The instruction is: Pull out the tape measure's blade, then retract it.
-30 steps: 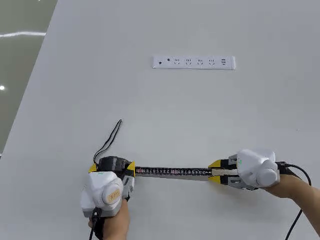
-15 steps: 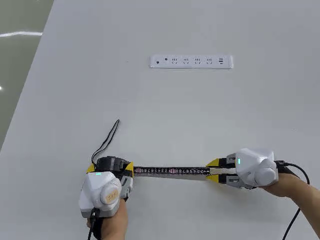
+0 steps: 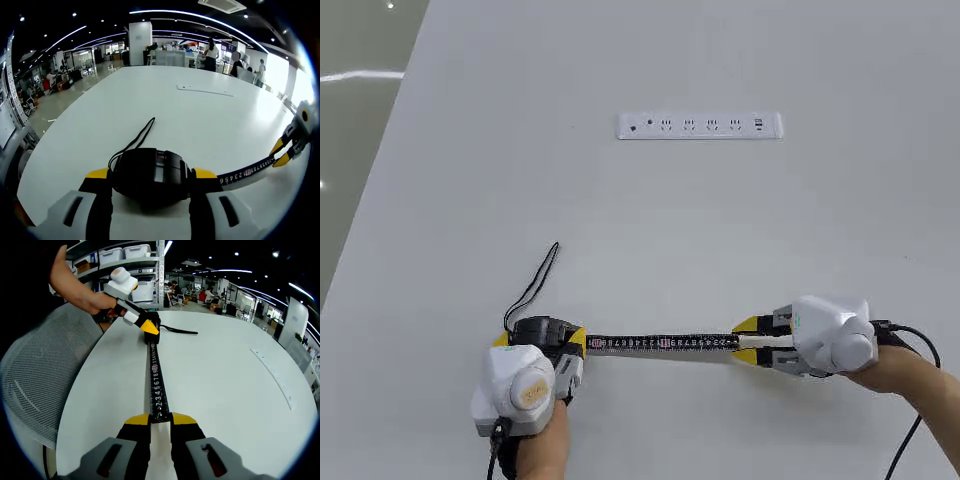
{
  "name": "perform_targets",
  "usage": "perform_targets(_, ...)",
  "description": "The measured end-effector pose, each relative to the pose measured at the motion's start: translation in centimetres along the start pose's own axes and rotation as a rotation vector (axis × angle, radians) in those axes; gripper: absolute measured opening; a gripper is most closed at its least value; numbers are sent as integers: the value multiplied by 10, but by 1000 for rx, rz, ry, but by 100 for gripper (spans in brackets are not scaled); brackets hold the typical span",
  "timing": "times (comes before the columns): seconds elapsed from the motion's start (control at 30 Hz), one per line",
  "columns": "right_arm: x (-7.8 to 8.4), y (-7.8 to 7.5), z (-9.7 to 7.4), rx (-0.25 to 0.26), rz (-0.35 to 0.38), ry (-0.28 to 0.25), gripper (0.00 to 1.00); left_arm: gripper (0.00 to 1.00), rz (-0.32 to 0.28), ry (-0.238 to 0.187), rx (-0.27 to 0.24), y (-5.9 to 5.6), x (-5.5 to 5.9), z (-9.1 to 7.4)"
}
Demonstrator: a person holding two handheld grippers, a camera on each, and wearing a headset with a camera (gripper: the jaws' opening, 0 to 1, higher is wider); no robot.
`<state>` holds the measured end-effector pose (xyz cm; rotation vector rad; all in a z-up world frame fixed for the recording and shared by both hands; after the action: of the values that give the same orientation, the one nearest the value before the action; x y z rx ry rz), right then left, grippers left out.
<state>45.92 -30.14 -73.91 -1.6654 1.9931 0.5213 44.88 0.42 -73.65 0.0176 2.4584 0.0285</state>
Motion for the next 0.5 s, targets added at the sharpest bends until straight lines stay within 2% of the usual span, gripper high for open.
perform_targets(0.5, -11, 0, 1, 2, -8, -10, 13, 58, -34, 0, 28, 4, -1, 0)
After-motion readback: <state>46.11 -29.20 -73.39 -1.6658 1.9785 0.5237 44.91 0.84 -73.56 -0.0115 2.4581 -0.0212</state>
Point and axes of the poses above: the centre of the closed fingertips' face, and the gripper's own axes: z roughly forward along the fingers, y roughly to its left, x roughly out of its underside, the point moved 7 cm from there along -z, roughly backward along the fingers, and after that the axes turned 12 degrees about y, right-handed, at the moved point
